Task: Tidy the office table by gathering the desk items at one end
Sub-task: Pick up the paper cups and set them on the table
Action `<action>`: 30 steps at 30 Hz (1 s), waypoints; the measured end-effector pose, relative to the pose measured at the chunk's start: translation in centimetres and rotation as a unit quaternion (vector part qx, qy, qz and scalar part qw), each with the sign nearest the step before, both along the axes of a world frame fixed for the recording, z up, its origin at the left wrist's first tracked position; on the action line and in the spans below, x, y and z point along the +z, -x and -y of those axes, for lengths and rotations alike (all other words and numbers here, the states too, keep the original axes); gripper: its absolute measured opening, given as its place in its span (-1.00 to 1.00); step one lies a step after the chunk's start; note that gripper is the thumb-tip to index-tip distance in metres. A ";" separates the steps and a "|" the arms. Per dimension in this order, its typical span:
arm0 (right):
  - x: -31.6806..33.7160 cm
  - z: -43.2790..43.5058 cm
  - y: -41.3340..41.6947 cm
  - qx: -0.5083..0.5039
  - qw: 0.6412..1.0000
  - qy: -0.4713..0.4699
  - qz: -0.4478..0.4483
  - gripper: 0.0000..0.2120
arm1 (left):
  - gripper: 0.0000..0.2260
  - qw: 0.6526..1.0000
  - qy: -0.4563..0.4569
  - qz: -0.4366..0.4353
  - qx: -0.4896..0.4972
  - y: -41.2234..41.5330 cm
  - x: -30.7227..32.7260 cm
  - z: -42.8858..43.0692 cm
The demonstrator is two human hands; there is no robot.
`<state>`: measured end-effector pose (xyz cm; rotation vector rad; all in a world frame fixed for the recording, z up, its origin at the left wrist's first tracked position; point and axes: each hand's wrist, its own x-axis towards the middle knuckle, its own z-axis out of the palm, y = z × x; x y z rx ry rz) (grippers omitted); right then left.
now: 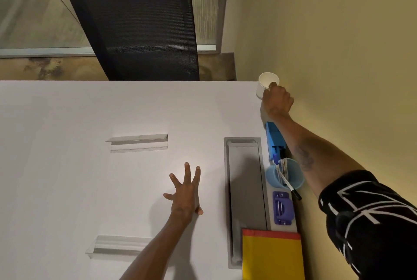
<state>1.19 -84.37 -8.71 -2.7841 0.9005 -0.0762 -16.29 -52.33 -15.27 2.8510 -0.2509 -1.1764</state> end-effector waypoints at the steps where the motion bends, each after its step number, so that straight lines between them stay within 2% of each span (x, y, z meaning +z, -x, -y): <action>1: 0.4 -0.4 0.2 0.003 1.000 0.002 0.006 -0.68 | 0.28 1.000 -0.002 0.002 0.000 0.0 -0.1 0.0; 9: 4.1 -4.4 2.8 -0.011 0.998 -0.028 0.056 -0.69 | 0.24 0.999 -0.021 0.016 -0.027 0.4 0.6 -0.1; 11: 5.0 -5.7 4.0 -0.005 0.998 -0.029 0.064 -0.69 | 0.15 1.000 -0.016 0.007 -0.024 0.2 1.5 -0.3; 15: 6.6 -8.3 6.4 0.016 0.996 -0.038 0.079 -0.70 | -0.17 0.999 0.029 -0.041 -0.011 -1.0 3.8 -1.1; 17: 7.4 -9.8 7.7 0.028 0.995 -0.049 0.082 -0.70 | -0.29 0.998 0.055 -0.030 -0.013 -0.9 4.9 -1.7; 23: 9.5 -13.9 12.0 0.054 0.991 -0.091 0.078 -0.70 | -0.21 0.986 0.163 0.044 0.014 0.9 7.9 -2.5; 28: 10.6 -16.9 15.8 0.040 0.980 -0.183 0.068 -0.68 | -0.18 0.953 0.264 0.099 0.116 2.0 11.6 -3.0; 30: 10.9 -18.1 17.5 0.050 0.970 -0.226 0.069 -0.67 | -0.13 0.943 0.284 0.122 0.126 2.4 12.9 -3.4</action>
